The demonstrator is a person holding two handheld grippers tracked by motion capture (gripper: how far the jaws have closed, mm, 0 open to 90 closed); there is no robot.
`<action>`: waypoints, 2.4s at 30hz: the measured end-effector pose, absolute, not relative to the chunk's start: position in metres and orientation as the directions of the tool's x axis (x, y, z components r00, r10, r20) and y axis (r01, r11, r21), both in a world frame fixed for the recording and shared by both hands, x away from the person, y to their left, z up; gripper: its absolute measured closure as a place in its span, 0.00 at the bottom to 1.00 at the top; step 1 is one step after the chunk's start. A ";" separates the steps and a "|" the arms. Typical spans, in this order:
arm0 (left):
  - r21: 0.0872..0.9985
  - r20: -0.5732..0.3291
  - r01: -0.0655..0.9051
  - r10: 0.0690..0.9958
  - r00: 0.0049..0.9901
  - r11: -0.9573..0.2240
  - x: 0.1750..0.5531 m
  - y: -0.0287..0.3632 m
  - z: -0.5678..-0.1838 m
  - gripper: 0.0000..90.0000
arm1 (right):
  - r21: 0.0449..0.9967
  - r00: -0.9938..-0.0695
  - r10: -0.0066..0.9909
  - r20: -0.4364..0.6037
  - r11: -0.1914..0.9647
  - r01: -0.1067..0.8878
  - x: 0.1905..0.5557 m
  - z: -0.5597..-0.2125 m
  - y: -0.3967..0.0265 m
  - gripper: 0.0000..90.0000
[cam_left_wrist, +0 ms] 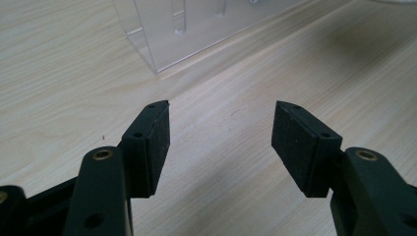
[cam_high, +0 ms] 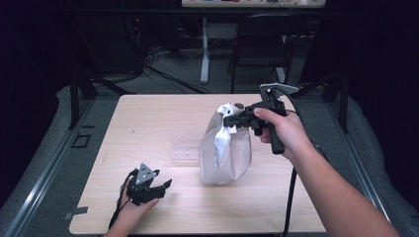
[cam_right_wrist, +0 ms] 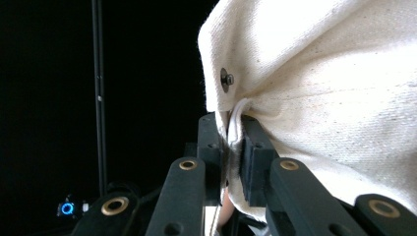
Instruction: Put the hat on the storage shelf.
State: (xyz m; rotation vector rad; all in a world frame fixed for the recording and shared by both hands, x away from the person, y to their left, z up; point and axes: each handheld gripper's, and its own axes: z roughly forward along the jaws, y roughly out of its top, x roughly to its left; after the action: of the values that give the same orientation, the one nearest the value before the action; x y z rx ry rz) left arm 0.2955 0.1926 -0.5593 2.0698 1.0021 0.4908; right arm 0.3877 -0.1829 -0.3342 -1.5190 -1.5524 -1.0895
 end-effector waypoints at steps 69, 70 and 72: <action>0.806 0.183 0.302 0.700 0.690 -0.509 0.331 0.065 -0.506 0.65 | 0.103 -0.023 0.391 0.920 -0.184 0.977 0.451 -0.327 -0.192 0.90; 0.802 0.188 0.304 0.701 0.688 -0.514 0.333 0.063 -0.507 0.65 | 0.103 -0.022 0.391 0.920 -0.187 0.977 0.450 -0.326 -0.191 0.90; 0.797 0.196 0.310 0.708 0.679 -0.518 0.335 0.061 -0.508 0.67 | 0.105 -0.028 0.389 0.921 -0.179 0.978 0.450 -0.325 -0.190 0.89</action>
State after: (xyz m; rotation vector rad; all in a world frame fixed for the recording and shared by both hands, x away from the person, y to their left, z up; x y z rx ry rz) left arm 0.3353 0.0609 -0.5082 2.1200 0.7793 0.6595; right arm 0.4498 -0.1904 -0.3252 -1.6206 -1.4521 -1.1964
